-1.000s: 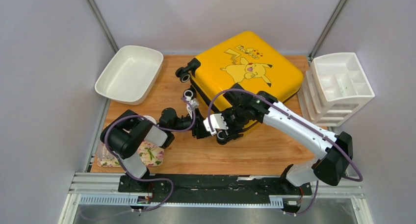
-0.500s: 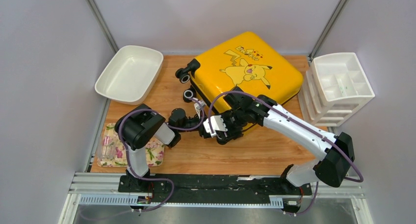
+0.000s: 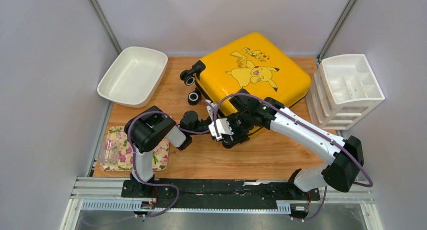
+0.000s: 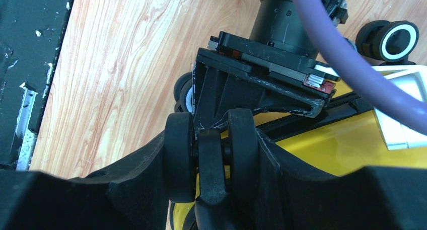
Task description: Open, take out, and arrange the luggage
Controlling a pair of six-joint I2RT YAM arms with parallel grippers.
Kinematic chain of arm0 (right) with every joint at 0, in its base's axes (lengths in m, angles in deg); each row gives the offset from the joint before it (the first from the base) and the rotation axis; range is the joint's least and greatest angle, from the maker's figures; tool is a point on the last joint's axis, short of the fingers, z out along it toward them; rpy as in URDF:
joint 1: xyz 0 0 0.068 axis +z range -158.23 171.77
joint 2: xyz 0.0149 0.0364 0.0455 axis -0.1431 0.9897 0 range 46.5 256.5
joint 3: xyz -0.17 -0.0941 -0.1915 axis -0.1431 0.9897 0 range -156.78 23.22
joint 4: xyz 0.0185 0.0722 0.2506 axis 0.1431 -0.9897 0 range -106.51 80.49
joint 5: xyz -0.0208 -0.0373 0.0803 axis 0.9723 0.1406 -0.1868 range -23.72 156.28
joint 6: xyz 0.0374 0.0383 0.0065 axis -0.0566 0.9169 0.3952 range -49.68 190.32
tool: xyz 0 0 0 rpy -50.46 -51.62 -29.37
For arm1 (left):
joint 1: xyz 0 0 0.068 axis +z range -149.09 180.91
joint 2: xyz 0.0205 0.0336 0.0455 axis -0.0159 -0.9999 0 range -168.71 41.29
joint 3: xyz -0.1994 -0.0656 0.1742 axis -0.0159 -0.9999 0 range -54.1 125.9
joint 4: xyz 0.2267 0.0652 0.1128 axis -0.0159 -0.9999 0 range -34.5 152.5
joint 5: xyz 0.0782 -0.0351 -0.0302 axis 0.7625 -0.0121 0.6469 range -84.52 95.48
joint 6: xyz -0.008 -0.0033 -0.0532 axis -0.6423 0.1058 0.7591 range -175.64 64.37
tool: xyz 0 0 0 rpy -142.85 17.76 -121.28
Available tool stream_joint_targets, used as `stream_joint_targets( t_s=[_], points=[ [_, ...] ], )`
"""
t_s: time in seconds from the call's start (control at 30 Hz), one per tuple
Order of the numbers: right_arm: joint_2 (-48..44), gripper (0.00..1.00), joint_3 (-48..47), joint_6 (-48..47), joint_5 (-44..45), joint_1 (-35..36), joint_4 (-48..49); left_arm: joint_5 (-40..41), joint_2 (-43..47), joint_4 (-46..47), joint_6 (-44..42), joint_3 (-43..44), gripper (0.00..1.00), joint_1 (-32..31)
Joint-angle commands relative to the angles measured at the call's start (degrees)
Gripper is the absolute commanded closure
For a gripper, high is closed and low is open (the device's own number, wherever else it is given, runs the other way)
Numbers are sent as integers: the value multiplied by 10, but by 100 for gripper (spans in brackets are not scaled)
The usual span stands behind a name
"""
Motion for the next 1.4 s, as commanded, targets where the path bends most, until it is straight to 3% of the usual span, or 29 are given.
stream_joint_targets(
  t_s=[0.0,0.33,0.63,0.73,0.77,0.87,1.37],
  points=[
    [-1,100,-10,61,-11,-4,26,7,-6,204,-5,18,45,-7],
    [-4,100,-7,59,-10,-3,21,11,30,206,17,-2,54,-11],
    [-3,100,-9,59,-11,-2,17,-12,50,206,27,16,68,-11],
    [-3,100,-9,59,-10,-3,17,-31,58,205,34,13,81,-11],
    [-4,100,-9,59,-10,-3,17,-35,59,205,36,11,90,-11],
    [-2,100,-9,60,-11,-3,19,-49,67,205,37,1,99,-11],
    [-13,100,-11,63,-4,-3,13,-30,89,174,45,-53,100,47]
  ],
)
